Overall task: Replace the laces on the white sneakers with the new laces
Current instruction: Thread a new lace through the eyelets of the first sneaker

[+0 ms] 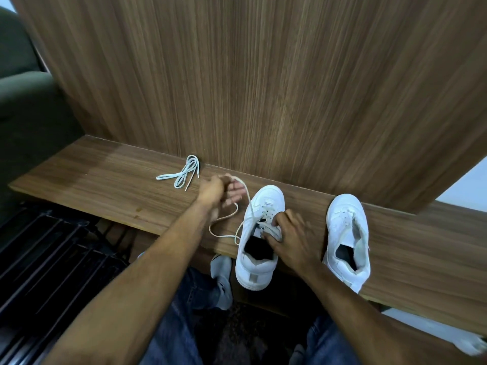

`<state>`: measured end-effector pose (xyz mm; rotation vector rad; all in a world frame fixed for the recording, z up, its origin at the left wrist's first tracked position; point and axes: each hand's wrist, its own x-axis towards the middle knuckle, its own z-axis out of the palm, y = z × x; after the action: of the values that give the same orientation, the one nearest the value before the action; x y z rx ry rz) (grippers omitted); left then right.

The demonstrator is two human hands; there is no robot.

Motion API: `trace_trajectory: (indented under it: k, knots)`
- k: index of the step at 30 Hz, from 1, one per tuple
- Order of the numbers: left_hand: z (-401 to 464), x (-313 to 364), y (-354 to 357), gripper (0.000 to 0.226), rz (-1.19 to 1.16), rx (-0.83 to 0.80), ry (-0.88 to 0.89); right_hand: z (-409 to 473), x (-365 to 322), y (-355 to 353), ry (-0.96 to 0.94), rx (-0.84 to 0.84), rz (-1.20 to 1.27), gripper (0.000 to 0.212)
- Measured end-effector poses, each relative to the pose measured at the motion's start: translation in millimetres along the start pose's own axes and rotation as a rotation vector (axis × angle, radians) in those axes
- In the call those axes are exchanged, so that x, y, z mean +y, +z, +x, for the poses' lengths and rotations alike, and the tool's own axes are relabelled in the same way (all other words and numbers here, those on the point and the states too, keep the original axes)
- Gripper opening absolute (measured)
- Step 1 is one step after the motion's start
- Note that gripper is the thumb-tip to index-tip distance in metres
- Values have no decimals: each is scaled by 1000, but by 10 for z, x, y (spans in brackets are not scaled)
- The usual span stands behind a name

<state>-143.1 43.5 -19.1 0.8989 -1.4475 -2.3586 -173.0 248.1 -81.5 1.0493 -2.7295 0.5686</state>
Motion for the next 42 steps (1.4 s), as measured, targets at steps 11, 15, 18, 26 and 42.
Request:
trace_trajectory:
  k: [11,15,18,26,42]
  knots:
    - [-90,-104,-153,17,64,89,-63,-115,-33,-18,166,-170,-144,47]
    - [-280,-670,-39,28,475,-26,-167,-138,-48,-50,166,-182,-180,50]
    - [-239,-777,45,30,473,46,-51,-119,-82,-90,186,-220,-185,46]
    - [-128,-270,139,14,155,64,4,-124,-95,-72,209,-216,-181,46]
    - [-1,-139,-163,16,119,139,-47,-122,-111,-79,257,-239,-126,44]
